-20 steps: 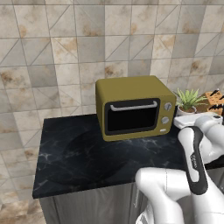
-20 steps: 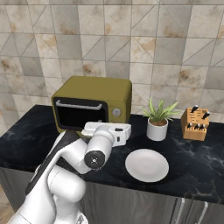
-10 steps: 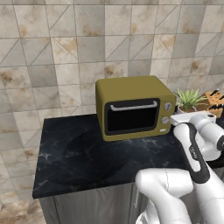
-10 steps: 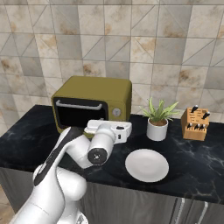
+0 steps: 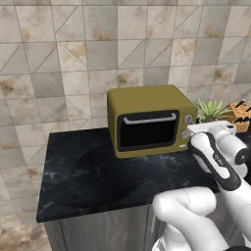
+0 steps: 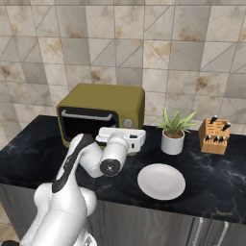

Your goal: Pull the toaster oven rack outwards. Pick up the baguette from the plate and place it on the toaster oven rack. Close the toaster oven door fully and set the temperature to the lowest setting.

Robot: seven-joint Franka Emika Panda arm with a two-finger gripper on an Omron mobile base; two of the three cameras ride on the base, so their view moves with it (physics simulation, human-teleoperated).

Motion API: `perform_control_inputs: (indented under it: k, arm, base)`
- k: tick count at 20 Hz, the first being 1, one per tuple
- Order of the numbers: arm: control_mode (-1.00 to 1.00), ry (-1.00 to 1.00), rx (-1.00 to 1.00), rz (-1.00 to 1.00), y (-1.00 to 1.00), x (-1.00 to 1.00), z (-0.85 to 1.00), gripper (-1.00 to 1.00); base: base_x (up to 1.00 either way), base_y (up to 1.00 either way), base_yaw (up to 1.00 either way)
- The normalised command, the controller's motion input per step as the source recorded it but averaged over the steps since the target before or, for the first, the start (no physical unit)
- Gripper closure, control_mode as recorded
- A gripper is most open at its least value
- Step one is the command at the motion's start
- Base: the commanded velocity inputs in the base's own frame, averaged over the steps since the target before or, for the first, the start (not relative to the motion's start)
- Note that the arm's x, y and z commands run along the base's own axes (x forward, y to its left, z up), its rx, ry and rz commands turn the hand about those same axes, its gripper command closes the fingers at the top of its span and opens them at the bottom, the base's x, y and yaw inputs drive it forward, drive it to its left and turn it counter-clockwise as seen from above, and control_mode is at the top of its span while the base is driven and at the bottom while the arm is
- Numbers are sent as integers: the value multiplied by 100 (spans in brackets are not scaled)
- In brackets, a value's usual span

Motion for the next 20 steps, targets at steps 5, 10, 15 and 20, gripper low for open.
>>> perform_control_inputs:
  k: [5,10,15,20]
  arm:
    - [-100,-7,0,0,0,18,-14,-100]
    - [-100,-6,0,0,0,10,-10,-100]
    - [-100,-2,0,0,0,7,-9,-100]
    - [-100,0,0,2,0,2,-18,-100]
  base:
    - [0,0,0]
    - [0,0,0]
    - [0,0,0]
    - [0,0,0]
